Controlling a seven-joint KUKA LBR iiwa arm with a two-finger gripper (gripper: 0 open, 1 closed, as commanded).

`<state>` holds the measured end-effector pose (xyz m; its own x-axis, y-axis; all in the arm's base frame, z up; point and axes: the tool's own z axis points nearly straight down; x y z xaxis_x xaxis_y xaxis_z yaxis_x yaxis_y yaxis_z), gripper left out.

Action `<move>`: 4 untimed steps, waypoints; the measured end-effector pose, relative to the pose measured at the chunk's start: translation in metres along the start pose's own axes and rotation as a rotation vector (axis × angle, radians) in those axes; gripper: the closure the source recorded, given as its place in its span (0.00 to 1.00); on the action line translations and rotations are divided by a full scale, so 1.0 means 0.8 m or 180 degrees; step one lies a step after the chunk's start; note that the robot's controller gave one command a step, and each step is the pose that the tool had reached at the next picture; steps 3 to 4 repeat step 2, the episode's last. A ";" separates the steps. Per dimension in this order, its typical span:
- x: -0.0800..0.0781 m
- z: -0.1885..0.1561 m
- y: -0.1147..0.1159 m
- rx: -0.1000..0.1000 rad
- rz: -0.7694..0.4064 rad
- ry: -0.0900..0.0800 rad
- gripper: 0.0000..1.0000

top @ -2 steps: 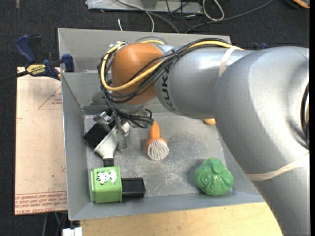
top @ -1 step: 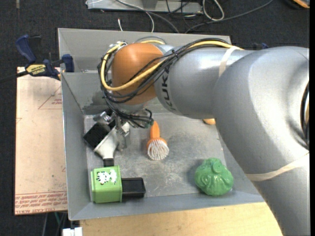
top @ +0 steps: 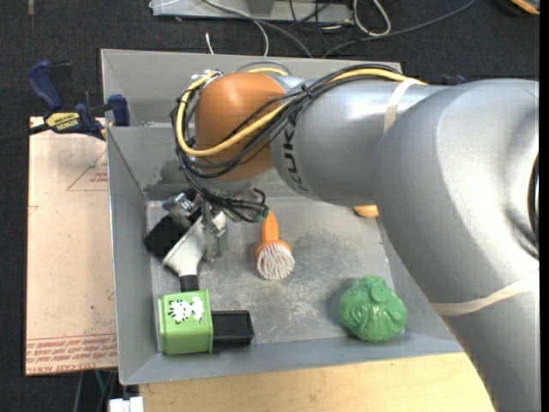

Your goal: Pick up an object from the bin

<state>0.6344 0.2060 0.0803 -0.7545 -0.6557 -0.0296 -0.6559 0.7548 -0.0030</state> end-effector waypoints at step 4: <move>-0.002 -0.034 0.000 0.0001 0.0009 -0.0016 1.00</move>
Offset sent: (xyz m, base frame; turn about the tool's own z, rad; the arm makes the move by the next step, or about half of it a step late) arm 0.0003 0.0004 0.0313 0.0010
